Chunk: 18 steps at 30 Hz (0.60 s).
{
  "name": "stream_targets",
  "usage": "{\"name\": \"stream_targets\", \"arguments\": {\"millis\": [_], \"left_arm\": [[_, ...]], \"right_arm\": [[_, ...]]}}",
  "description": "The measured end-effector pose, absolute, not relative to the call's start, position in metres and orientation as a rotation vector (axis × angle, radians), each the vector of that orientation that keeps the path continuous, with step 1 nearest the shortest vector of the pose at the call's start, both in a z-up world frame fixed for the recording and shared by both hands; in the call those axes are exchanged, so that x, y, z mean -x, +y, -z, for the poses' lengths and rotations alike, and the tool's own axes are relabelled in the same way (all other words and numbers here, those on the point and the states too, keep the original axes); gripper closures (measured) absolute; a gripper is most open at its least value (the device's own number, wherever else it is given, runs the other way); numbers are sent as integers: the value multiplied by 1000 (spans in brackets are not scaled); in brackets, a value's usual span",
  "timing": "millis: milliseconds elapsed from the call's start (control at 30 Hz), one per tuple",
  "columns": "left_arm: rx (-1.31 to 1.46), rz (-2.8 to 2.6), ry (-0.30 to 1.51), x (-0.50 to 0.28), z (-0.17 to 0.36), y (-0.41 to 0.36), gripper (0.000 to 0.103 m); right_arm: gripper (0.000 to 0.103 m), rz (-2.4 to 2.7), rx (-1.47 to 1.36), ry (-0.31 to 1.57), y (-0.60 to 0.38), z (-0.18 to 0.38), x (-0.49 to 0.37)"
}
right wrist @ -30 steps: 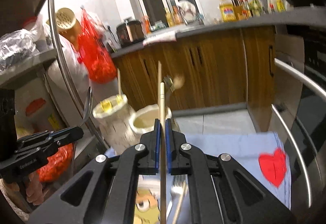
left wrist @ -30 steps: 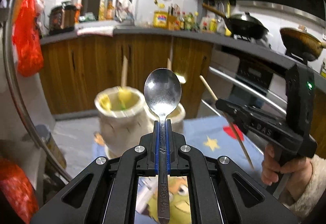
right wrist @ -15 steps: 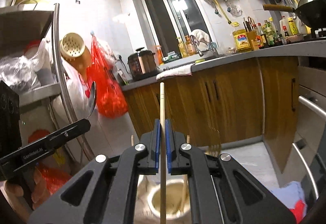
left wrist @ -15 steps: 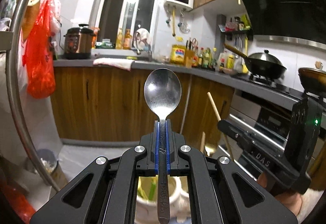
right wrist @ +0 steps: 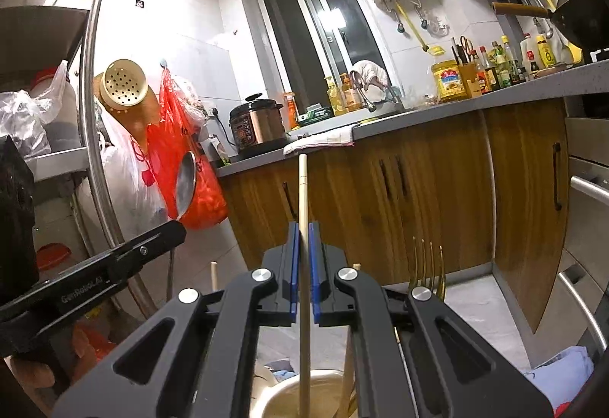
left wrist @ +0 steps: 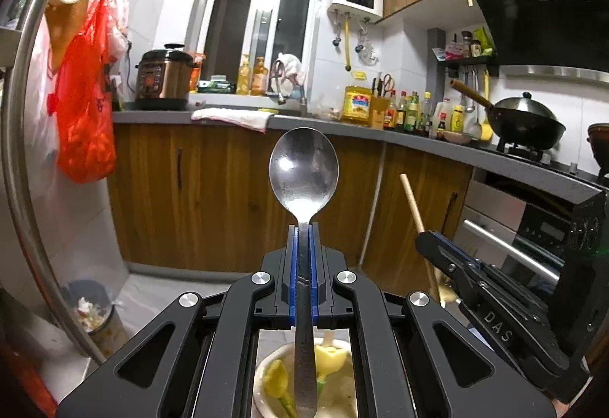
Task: Organize utensils
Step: 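Lift the steel spoon with the left tool while the right tool carries the chopstick to the holder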
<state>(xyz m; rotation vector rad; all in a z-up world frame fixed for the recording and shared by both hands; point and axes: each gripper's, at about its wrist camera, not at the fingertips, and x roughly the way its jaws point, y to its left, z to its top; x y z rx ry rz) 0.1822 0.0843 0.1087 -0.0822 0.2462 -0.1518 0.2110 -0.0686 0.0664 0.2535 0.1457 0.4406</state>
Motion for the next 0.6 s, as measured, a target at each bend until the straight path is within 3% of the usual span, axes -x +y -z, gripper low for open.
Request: {"name": "stream_targets", "arguments": {"millis": [600], "left_arm": [[59,225,325,-162,-82,90,97]], "right_arm": [[98,-485,-120,186,-62,-48,-187]]}}
